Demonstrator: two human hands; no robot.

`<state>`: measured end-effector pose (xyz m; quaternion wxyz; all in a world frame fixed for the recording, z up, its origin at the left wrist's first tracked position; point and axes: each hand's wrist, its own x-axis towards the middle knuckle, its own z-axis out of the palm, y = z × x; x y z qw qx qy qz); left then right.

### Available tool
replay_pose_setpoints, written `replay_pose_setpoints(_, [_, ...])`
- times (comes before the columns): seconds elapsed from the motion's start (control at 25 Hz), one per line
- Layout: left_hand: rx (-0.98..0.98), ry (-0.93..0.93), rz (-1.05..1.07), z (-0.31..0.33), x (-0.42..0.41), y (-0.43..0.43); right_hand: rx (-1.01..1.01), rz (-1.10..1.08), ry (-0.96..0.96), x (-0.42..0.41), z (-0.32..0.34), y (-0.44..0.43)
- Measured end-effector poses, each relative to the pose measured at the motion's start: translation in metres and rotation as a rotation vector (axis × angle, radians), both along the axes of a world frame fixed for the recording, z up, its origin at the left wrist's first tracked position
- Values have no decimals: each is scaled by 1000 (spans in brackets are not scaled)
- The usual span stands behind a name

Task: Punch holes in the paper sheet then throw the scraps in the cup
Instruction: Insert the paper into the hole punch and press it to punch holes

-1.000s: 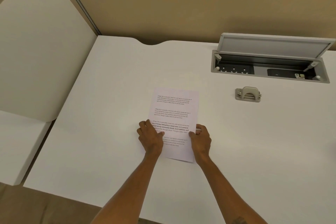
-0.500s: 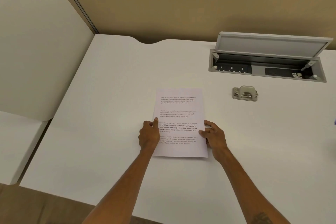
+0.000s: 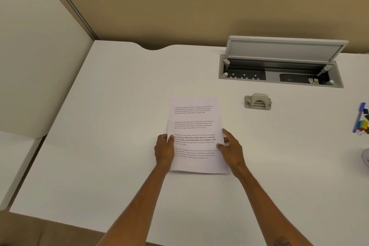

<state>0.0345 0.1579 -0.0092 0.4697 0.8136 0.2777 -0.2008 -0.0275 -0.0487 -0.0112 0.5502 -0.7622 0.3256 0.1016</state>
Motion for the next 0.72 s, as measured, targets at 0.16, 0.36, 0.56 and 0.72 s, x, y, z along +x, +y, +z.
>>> replay_pose_setpoints(0.16, [39, -25, -86, -8, -4, -4, 166, -69, 0, -5, 1, -9])
replay_pose_setpoints(0.36, [-67, 11, 169, -9, -4, -22, 789, -459, -12, -34, -10, -33])
replay_pose_setpoints(0.56, [-238, 55, 331, -9, -26, -72, 905, -584, -87, -38, -10, 16])
replay_pose_setpoints(0.72, [-507, 51, 459, -8, -37, -74, 602, -572, 13, -37, -5, -6])
